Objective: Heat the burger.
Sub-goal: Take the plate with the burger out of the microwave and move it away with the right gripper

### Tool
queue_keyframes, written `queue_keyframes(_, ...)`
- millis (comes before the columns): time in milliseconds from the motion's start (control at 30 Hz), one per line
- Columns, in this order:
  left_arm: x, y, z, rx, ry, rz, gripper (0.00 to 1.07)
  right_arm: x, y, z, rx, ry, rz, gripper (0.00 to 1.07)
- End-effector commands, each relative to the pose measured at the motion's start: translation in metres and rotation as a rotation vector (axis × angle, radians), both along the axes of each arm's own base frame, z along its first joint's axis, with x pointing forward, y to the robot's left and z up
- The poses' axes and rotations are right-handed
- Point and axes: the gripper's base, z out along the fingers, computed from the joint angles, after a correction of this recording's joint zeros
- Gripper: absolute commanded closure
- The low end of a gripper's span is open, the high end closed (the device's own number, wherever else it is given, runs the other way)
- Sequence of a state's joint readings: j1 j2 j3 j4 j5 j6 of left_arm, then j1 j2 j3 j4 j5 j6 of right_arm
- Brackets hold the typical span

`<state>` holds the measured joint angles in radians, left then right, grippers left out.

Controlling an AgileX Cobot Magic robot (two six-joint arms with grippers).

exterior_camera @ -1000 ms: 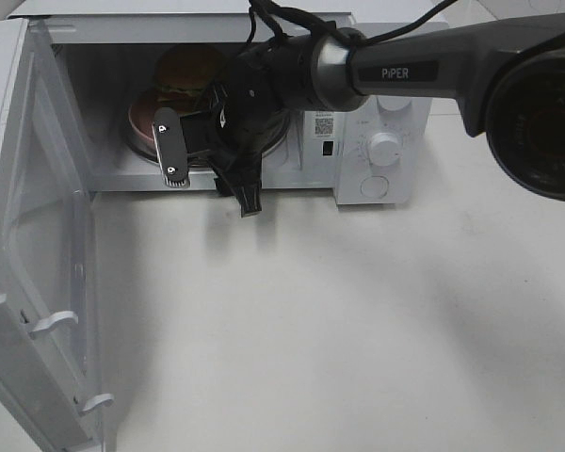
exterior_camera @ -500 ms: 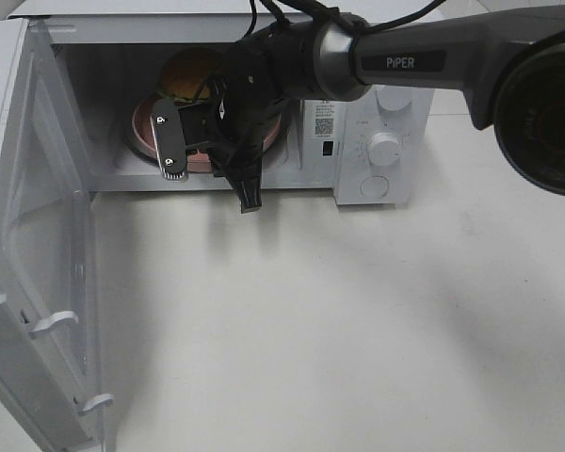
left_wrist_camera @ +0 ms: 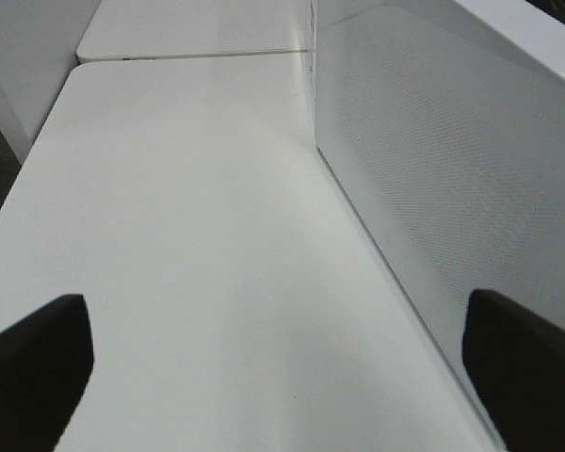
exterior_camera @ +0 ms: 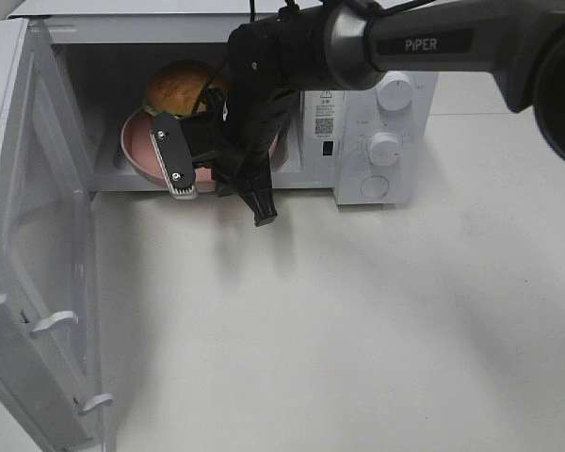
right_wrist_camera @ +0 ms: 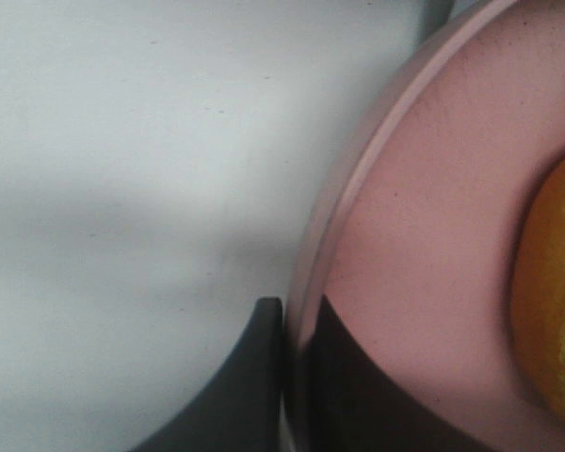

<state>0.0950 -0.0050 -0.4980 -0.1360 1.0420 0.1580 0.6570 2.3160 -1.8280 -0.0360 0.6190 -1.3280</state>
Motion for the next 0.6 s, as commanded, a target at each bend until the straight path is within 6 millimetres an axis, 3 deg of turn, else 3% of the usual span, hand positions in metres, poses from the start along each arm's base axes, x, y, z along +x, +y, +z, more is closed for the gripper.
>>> queue_keyframes(33, -0.003, -0.001, 0.0, -0.006, -0.023, -0.002, 0.06, -0.013, -0.008, 0.012, -0.022, -0.044, 0.087, 1.07)
queue_keyframes(600, -0.003, -0.001, 0.0, -0.006, -0.023, -0.002, 0.06, -0.053, -0.039, 0.026, 0.013, -0.135, 0.142, 1.07)
